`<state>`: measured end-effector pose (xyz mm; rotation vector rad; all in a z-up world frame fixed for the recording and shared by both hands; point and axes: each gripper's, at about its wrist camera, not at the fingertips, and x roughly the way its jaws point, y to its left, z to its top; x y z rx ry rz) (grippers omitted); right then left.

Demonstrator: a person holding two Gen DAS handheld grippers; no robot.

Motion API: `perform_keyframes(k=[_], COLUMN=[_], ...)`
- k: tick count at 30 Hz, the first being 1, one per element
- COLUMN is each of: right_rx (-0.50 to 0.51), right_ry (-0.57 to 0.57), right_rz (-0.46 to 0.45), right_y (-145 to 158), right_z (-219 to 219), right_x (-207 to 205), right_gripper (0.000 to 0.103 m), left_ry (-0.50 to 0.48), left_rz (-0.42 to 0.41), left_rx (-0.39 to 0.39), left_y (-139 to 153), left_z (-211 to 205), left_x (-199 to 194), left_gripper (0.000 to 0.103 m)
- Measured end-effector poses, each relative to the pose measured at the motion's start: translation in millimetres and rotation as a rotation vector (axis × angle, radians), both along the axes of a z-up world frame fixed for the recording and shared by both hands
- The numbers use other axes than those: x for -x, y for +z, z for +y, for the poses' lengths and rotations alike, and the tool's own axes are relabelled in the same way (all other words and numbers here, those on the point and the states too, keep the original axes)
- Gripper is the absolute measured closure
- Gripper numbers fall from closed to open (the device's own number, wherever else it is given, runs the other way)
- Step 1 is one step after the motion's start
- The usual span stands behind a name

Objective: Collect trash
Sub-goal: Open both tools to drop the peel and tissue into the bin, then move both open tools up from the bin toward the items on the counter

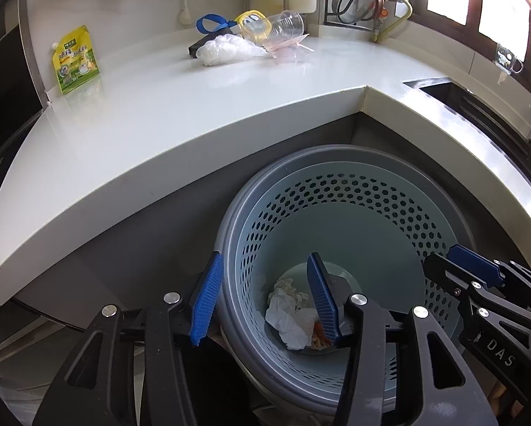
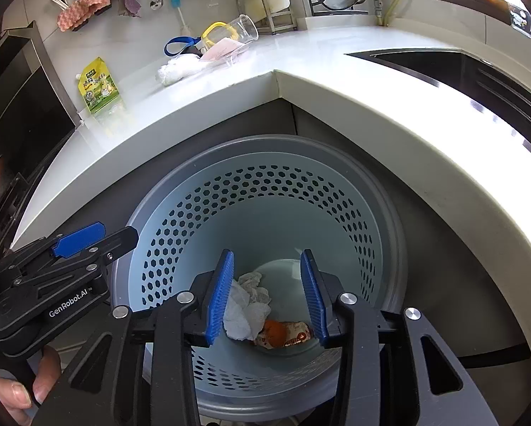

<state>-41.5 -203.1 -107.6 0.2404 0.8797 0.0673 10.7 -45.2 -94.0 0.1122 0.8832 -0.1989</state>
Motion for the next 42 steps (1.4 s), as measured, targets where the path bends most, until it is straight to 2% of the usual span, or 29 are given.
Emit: perform_keyframes(k=[4,8,10,12,14,18,20,22,26,37,42], right_rx=[-0.001,-0.004,-0.004,-0.003,0.001,0.011,0.021,0.021,0.032,0.073,0.082], right_ry=[0.002,-0.002,-0.001,-0.001,-0.001,0.0,-0.003,0.002,0.004,0.041,0.024], right_rz=[-0.001,-0.005,-0.006,-0.004,-0.006,-0.014,-0.025,-0.036,-0.042,-0.056,-0.096], right_y=[0.5,1.4,1.3,1.1,1.7,5.6,9.6,14.4,22.6,33.2,43.5], right_z=[-0.2,-1.2,-1.4,-1.5,-2.0,-2.6,-2.9,-2.2,0.2,12.8,14.1], right_x=[0.5,1.9,2.3,2.2,2.7,5.3,7.0,8.4,9.3,5.4,3.1], right_gripper=[0.064,0.064,0.064,0.062,0.053,0.048,0.038,0.033,0.026,0.021,0.019], left_ry=[-0.001,0.0,0.002,0.009,0.017,0.03,0.032,0.036,0.047,0.075,0.098], left_rz=[0.002,-0.007,-0.011,-0.015,-0.024,-0.051,-0.065,-0.077,-0.099,-0.167,-0.179], left_rx=[0.006,0.007,0.008,0.008,0.009,0.009,0.015,0.024,0.04,0.089,0.104], left_y=[0.3,3.1,3.8,4.5,6.2,11.4,14.8,18.7,25.7,50.9,62.0], left_z=[0.6,1.2,1.4,2.6,4.3,7.4,9.5,11.8,17.3,32.8,42.5], left_x=[0.3,1.6,1.9,1.7,2.2,3.7,5.1,5.9,7.2,10.0,4.3], left_gripper=[0.053,0.047,0.043,0.033,0.028,0.017,0.013,0.009,0.007,0.006,0.006])
